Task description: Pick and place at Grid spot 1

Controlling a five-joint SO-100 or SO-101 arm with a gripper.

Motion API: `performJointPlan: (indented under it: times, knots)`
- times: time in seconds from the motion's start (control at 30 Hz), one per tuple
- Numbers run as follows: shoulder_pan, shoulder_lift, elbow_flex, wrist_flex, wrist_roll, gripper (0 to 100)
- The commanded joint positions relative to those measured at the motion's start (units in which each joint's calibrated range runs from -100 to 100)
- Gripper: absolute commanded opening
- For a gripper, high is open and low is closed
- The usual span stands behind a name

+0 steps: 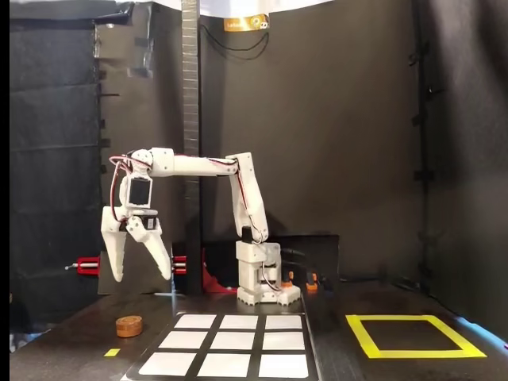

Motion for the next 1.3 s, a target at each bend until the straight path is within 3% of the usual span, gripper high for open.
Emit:
performJointPlan:
  times: [0.0,0.73,0.9,1.03,1.27]
  knots:
    - [0.35,0.82,-2.15,-0.88,0.24,43]
    - [0.18,19.96,-1.6,-11.35,0.2,42]
    - [0.18,19.96,-1.5,-10.68,0.2,20]
    - [0.1,19.96,-1.5,-10.43,0.2,15]
    - [-0.16,16.78,-1.69,-7.36,0.15,15]
